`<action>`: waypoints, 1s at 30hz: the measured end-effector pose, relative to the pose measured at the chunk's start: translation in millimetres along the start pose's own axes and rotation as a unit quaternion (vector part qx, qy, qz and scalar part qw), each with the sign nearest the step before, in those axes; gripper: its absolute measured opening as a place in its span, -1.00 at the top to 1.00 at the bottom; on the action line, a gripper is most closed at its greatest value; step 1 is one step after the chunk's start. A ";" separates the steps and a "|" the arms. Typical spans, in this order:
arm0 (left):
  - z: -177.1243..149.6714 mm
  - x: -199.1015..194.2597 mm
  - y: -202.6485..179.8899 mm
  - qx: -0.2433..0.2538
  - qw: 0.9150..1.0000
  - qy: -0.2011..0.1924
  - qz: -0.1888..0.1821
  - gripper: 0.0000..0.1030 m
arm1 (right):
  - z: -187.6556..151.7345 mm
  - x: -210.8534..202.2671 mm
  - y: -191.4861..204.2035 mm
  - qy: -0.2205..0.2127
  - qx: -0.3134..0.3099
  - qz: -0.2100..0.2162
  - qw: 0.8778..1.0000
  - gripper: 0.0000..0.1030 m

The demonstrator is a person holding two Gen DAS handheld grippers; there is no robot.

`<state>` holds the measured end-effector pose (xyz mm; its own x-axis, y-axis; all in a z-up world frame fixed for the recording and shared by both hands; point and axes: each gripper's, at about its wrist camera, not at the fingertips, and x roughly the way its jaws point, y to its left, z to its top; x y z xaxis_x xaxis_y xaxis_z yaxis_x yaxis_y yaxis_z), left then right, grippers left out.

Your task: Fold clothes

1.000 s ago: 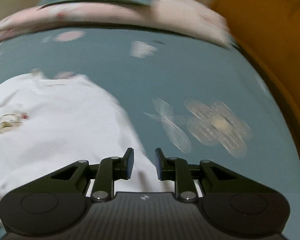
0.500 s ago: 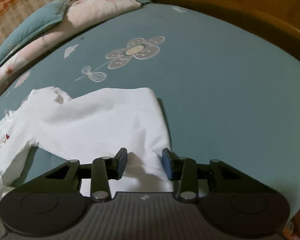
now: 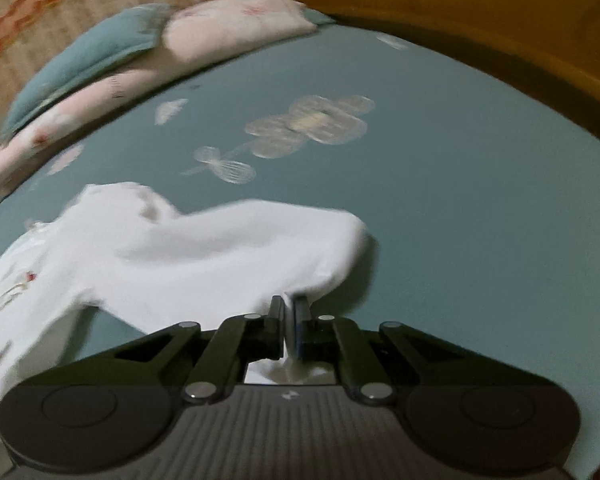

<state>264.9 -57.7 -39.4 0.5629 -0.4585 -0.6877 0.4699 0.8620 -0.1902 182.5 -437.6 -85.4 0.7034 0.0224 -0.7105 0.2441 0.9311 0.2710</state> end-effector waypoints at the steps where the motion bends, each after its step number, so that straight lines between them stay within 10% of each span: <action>1: 0.1 0.0 -0.3 0.001 1.000 0.001 -0.002 -0.72 | 2.7 0.0 9.3 -0.003 -0.013 0.007 1.000 0.89; 16: 1.9 -2.1 4.5 -0.004 1.000 0.002 -0.014 -0.73 | -10.3 47.8 159.7 0.079 -0.194 0.132 0.969 0.67; 30: 0.6 -5.0 -1.3 0.004 1.000 0.000 -0.017 -0.73 | -36.3 -7.0 68.5 0.021 -0.092 0.035 0.995 0.18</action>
<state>261.8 -56.6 -35.3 0.5463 -0.4884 -0.6805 0.4941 0.8439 -0.2090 170.0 -360.7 -85.4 0.6854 0.1012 -0.7211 0.0661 0.9776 0.2000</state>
